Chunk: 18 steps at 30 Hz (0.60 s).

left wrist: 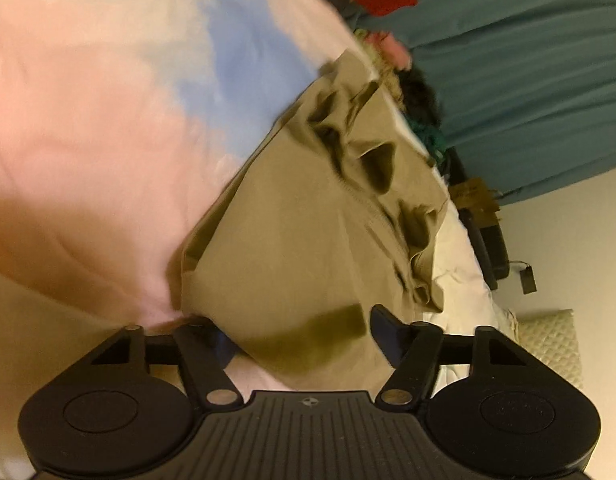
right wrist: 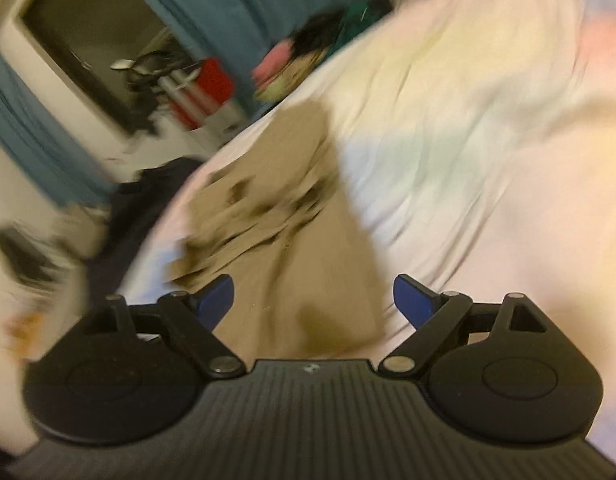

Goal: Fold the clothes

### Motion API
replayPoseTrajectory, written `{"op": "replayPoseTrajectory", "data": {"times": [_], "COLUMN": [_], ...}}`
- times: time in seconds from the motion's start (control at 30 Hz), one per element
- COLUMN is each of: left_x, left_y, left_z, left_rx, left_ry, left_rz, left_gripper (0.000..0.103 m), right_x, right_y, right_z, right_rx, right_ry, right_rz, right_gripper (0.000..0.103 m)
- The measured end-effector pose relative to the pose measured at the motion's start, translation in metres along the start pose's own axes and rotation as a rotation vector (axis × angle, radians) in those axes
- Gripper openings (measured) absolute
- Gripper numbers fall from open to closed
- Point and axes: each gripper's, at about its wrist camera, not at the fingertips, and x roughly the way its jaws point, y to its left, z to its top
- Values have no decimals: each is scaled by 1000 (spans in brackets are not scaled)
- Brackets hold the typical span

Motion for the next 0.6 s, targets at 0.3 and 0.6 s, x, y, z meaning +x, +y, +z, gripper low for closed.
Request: {"op": "replayPoseTrajectory", "data": {"times": [0.3, 0.6], "left_x": [-6, -19], "left_y": [0, 6], "left_z": [3, 10], "left_rx": [-30, -143], "left_ry": [-47, -88], "left_rz": [-39, -144], "left_gripper": [7, 6], "right_x": [42, 36], "right_y": [-33, -57], "right_z": [-18, -2], "right_rx": [342, 454], "right_ry": [193, 20], "right_rz": [248, 179], "right_gripper": [81, 21]}}
